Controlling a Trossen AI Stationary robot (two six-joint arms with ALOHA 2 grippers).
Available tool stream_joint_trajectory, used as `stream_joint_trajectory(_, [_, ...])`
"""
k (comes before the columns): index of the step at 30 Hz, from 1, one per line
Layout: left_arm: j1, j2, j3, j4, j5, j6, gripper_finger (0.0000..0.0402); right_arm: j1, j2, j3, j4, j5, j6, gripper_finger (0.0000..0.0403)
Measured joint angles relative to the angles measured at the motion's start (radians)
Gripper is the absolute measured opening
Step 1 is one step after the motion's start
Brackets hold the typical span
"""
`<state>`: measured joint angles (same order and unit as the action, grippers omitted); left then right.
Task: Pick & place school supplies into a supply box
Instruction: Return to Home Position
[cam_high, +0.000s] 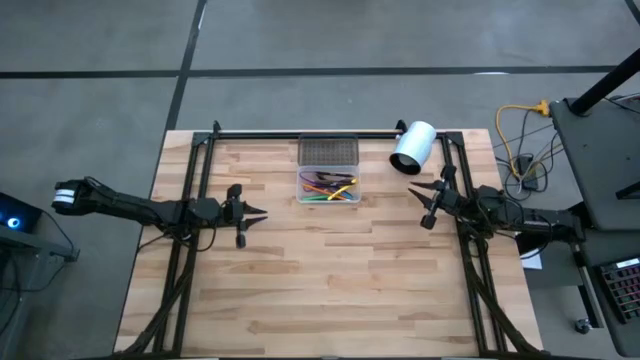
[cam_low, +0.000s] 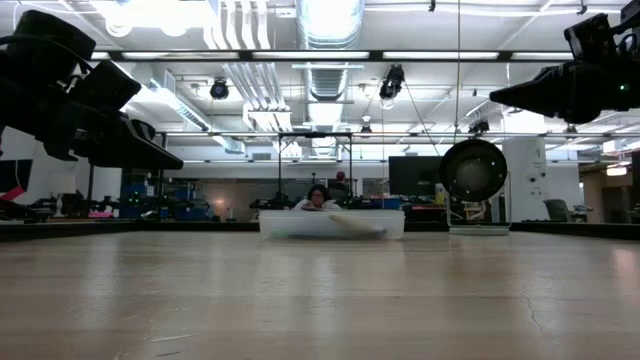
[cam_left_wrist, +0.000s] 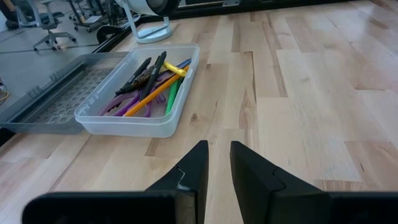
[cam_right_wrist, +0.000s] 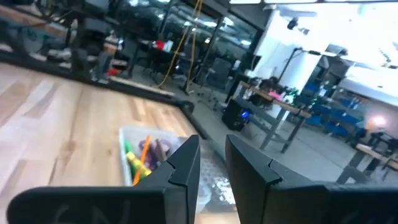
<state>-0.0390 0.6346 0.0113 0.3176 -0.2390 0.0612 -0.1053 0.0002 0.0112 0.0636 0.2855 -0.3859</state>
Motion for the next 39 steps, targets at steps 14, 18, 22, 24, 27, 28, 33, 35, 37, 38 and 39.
stream_joint_trajectory(14, [0.000, 0.000, 0.000, 0.000, 0.000, 0.000, 0.0052, 0.046, 0.042, -0.001, -0.005, 0.003, 0.000, 0.0068])
stream_joint_trajectory(18, [0.000, 0.000, 0.000, 0.000, 0.000, 0.000, 0.0052, 0.046, 0.042, -0.001, -0.004, 0.003, 0.000, 0.0068])
stream_joint_trajectory(22, [0.000, 0.000, 0.000, 0.000, 0.000, 0.000, 0.0052, 0.046, 0.042, -0.001, -0.004, 0.003, 0.000, 0.0068])
stream_joint_trajectory(24, [0.000, 0.000, 0.000, 0.000, 0.000, 0.000, 0.0052, 0.046, 0.042, -0.001, -0.004, 0.003, 0.000, 0.0068])
stream_joint_trajectory(27, [0.000, 0.000, 0.000, 0.000, 0.000, 0.000, 0.0052, 0.046, 0.042, -0.001, -0.004, 0.003, 0.000, 0.0068])
stream_joint_trajectory(28, [0.000, 0.000, 0.000, 0.000, 0.000, 0.000, 0.0052, 0.046, 0.042, -0.001, -0.004, 0.003, 0.000, 0.0068])
stream_joint_trajectory(33, [0.000, 0.000, 0.000, 0.000, 0.000, 0.000, 0.0052, 0.046, 0.042, -0.001, -0.004, 0.003, 0.000, 0.0068])
stream_joint_trajectory(35, [0.000, 0.000, 0.000, 0.000, 0.000, 0.000, 0.0052, 0.046, 0.042, -0.001, -0.004, 0.004, 0.000, 0.0068])
stream_joint_trajectory(37, [0.000, 0.000, 0.000, 0.000, 0.000, 0.000, 0.0052, 0.046, 0.042, -0.001, -0.004, 0.004, 0.000, 0.0068])
stream_joint_trajectory(38, [0.000, 0.000, 0.000, 0.000, 0.000, 0.000, 0.0052, 0.046, 0.042, -0.001, -0.004, 0.004, 0.000, 0.0068])
stream_joint_trajectory(39, [0.000, 0.000, 0.000, 0.000, 0.000, 0.000, 0.0052, 0.046, 0.042, -0.001, -0.004, 0.004, 0.000, 0.0068])
